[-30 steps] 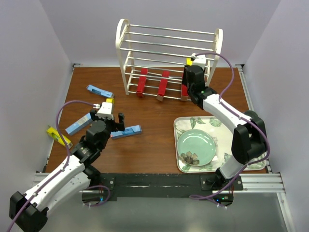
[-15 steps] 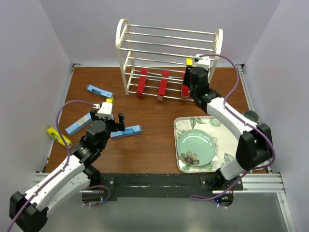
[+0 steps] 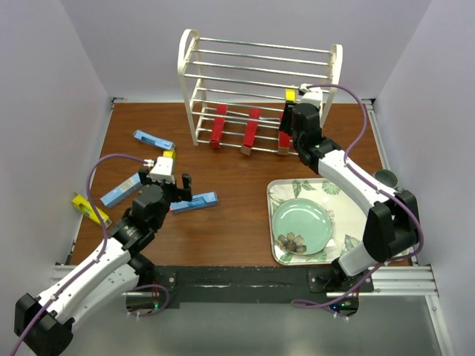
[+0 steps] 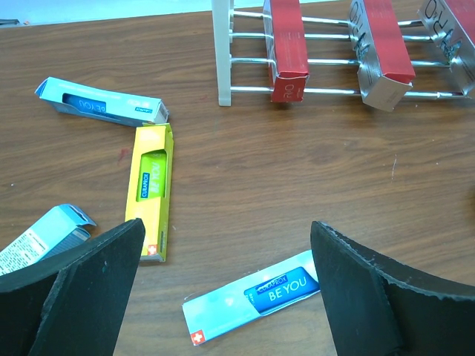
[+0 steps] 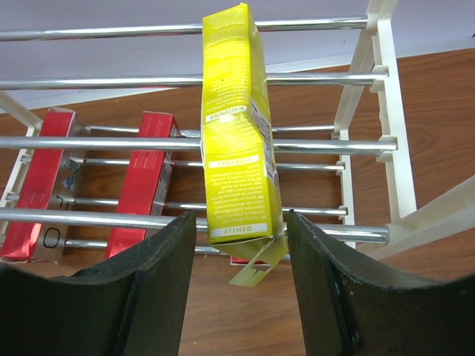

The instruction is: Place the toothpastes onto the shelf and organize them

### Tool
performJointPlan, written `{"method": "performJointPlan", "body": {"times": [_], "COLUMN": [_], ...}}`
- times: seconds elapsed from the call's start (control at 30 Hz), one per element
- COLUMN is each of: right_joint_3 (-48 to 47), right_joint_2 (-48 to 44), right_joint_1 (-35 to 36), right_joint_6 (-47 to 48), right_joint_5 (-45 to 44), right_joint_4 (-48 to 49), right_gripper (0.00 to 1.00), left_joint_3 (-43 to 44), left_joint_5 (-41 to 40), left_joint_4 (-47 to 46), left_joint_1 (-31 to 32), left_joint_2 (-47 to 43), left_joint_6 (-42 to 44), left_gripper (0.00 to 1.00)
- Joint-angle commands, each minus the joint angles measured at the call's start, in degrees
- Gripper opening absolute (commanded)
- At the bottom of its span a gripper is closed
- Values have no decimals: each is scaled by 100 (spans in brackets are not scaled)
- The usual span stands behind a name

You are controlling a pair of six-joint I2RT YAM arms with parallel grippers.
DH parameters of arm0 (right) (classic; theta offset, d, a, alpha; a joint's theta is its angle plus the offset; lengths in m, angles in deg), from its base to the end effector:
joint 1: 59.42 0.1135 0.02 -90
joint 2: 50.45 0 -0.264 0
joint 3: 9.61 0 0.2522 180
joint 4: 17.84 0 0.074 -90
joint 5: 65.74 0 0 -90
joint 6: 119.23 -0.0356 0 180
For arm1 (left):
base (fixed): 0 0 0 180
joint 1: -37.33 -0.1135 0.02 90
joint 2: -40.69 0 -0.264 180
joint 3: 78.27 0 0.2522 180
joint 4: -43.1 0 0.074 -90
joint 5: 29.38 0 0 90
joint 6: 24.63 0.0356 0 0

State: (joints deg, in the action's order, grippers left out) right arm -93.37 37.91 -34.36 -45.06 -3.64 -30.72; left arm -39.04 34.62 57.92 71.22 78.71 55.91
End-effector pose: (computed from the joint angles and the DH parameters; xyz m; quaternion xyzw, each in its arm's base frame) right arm 0.3372 0.1393 0.3255 0.0792 0.7915 0.0184 0.6058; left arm 0.1475 -0.0803 0.2565 0.0261 0.7779 -0.0582 0.6252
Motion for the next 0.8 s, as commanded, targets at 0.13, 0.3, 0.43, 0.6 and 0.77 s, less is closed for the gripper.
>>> {"method": "performJointPlan", "body": {"times": [0.13, 0.3, 0.43, 0.6, 0.77], "right_joint_3": [-31, -67, -102, -163, -93], "right_joint_2": [-214, -222, -231, -205, -213], "right_joint_1": [-36, -45, -71, -80, -98], "right_joint_6": [-288, -455, -605, -587, -649], "right_joint_5": [56, 101, 180, -31, -84], "right_joint_4": [123, 70, 78, -71, -71], "right_gripper": [56, 56, 56, 56, 52], "left_joint_3": [-7, -7, 1, -7, 10], "left_joint_5": [-28, -28, -28, -37, -54], "left_joint_4": [-194, -194, -194, -185, -168], "left_joint_1": [39, 39, 39, 39, 48], "left_joint_2": [4, 4, 4, -14, -23], "left_joint_6": [-65, -65, -65, -65, -65], "left_gripper": [99, 99, 99, 99, 99]}}
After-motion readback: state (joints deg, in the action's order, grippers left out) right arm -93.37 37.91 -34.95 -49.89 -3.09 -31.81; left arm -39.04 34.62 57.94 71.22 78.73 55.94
